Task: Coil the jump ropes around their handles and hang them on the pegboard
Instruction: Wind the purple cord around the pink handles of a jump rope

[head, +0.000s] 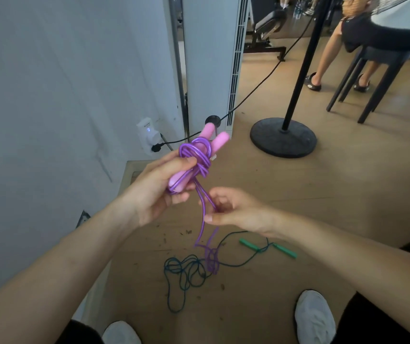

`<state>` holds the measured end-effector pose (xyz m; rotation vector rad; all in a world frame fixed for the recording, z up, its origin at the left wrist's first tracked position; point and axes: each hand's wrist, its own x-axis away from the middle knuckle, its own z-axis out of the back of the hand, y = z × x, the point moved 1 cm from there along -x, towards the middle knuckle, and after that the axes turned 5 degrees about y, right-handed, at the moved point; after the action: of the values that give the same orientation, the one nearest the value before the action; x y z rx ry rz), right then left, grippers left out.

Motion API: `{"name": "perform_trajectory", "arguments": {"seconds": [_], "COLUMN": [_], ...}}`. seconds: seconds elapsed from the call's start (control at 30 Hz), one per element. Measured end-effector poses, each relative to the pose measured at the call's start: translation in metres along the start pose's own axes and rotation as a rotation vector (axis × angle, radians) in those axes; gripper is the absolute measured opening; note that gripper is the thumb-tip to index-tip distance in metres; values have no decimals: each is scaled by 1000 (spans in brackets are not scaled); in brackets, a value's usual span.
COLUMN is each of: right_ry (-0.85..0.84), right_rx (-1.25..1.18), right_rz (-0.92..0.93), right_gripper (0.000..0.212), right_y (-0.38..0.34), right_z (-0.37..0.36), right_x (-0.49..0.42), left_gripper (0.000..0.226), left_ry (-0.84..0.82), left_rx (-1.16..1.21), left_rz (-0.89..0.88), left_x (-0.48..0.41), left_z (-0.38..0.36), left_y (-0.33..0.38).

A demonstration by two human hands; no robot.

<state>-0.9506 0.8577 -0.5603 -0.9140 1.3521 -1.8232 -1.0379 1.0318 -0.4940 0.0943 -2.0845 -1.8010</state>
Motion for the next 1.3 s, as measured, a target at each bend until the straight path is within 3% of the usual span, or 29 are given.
{"name": "perform_trajectory", "arguments": {"seconds": [0.07, 0.13, 0.3, 0.33, 0.47, 0.6, 0.73, 0.83, 0.97, 1.13, 1.3], "right_ry": [9, 48, 117, 83, -21, -1, 100, 153, 171, 132, 191], "right_rx": [32, 64, 51, 39, 24, -39, 157, 459, 781, 819, 905], "right_rz": [7, 8, -30, -13, 13, -11, 1, 14, 60, 178, 317], "right_gripper": [23, 24, 66, 65, 16, 14, 4, 3, 12, 19, 20], "right_y": [2, 4, 3, 4, 5, 7, 9, 8, 7, -16, -42], "right_z": [-1, -2, -12, -14, -21, -21, -10, 0, 12, 22, 41], "right_x": [0, -1, -8, -9, -11, -10, -11, -4, 4, 16, 26], "left_gripper": [35, 36, 42, 47, 68, 43, 32, 15, 38, 44, 45], "left_ry": [37, 39, -103, -150, -232, -69, 168, 302, 428, 341, -9], "left_rx": [110, 186, 299, 337, 406, 376, 114, -79, -450, -667, -685], "left_rz": [43, 84, 141, 158, 184, 167, 138, 20, -129, -173, -33], "left_x": [-2, -3, 2, 4, 2, -2, -8, -12, -17, -23, -28], "left_z": [6, 11, 12, 11, 15, 31, 46, 53, 74, 81, 76], "left_y": [1, 2, 3, 3, 5, 13, 3, -7, -15, -35, -61]}}
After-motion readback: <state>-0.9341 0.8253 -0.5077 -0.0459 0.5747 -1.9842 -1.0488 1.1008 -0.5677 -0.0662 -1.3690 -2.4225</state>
